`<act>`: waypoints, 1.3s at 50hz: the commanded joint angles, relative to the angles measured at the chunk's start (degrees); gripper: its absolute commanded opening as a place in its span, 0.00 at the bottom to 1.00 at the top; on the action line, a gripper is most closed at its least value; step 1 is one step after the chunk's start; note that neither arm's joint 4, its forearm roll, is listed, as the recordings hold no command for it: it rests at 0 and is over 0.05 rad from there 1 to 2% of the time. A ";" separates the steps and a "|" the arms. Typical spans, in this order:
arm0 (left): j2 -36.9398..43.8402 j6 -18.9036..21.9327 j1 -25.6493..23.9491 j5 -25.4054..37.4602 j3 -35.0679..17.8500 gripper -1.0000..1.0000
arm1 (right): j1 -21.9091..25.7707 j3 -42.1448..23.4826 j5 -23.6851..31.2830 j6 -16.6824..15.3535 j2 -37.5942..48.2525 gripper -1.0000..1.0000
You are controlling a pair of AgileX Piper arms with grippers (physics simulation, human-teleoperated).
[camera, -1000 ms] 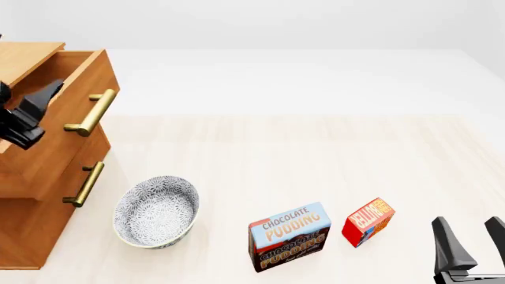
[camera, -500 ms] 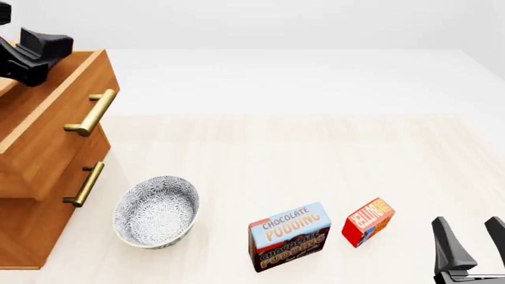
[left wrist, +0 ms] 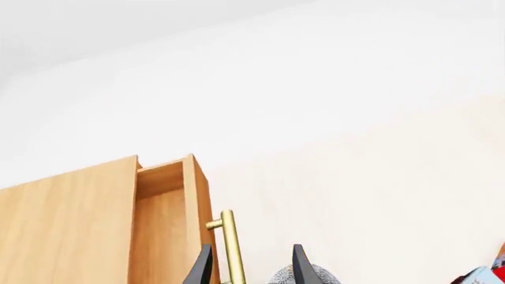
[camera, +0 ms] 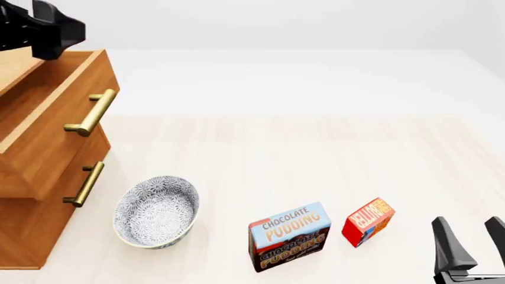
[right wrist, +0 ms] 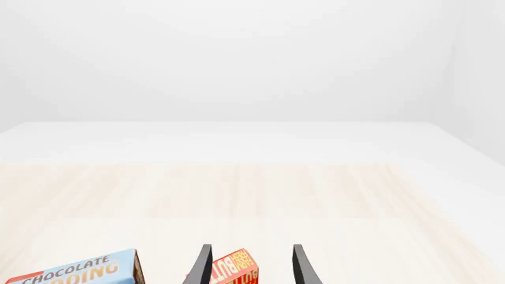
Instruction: Put the butter at the back in the top drawer of the cabinet and close it.
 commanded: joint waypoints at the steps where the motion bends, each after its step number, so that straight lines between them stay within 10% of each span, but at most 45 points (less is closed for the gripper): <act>1: 1.38 -3.55 2.57 2.05 -1.23 1.00 | 0.00 0.00 0.00 0.00 0.00 1.00; 65: 4.80 -6.47 8.67 3.85 -1.33 1.00 | 0.00 0.00 0.00 0.00 0.00 1.00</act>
